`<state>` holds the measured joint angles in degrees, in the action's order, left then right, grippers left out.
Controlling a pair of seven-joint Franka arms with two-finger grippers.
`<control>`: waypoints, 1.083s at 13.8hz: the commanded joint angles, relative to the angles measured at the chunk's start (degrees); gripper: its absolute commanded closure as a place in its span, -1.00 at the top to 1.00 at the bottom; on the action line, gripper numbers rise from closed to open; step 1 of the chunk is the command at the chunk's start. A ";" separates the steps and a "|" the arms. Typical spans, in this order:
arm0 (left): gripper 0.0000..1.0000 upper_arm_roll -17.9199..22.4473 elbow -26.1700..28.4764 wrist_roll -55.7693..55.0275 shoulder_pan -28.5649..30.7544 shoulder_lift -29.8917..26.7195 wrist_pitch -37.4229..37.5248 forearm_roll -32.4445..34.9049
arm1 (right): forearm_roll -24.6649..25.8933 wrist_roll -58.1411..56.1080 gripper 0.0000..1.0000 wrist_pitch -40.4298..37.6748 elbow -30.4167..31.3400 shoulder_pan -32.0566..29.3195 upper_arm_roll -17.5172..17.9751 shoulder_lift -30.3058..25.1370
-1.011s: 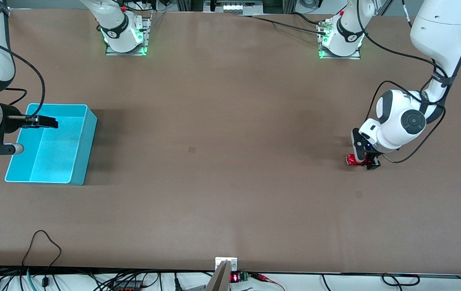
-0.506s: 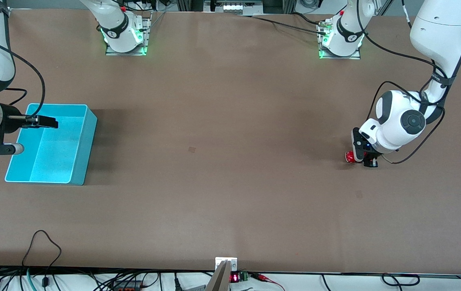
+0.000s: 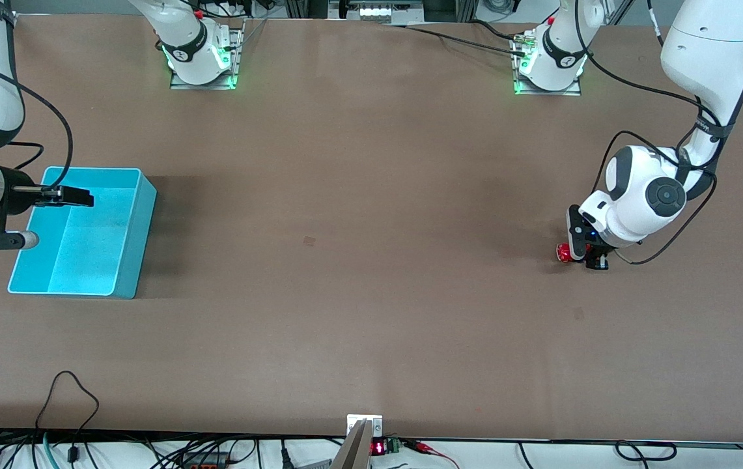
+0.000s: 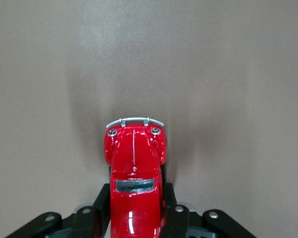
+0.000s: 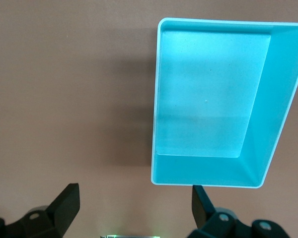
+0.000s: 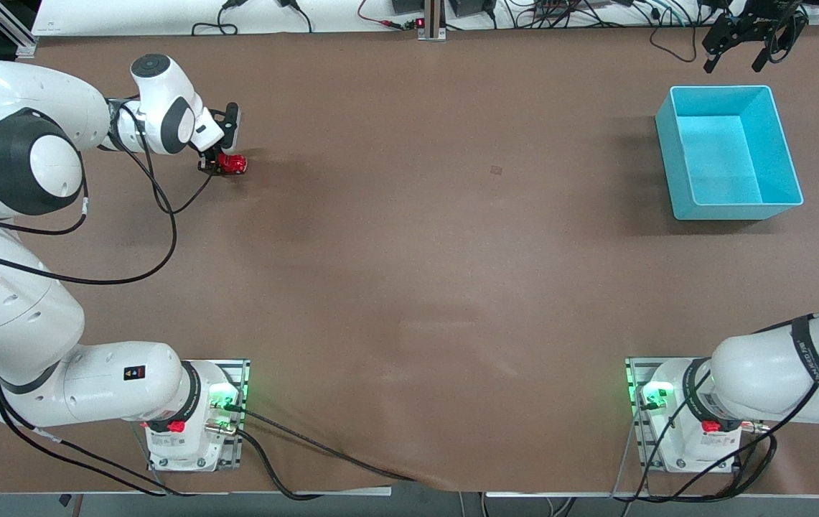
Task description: Wind red beetle toy and store in blue box
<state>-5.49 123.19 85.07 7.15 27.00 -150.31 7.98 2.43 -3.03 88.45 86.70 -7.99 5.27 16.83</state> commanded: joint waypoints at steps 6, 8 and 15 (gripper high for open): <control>-0.33 -0.40 -1.80 3.61 0.50 1.30 0.46 1.16 | -0.23 -0.48 1.00 -0.74 -0.22 -0.10 0.27 -0.22; -0.31 -0.49 -2.25 5.88 1.55 1.47 0.46 1.16 | -0.23 -0.48 1.00 -0.74 -0.22 -0.10 0.27 -0.22; -0.28 -0.49 -7.68 13.01 8.93 5.86 2.47 1.16 | -0.23 -0.48 1.00 -0.74 -0.22 -0.10 0.27 -0.22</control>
<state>-5.40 119.68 95.94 13.10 29.05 -149.36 7.98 2.43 -3.03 88.45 86.70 -7.98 5.27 16.83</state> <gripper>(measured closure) 0.555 0.000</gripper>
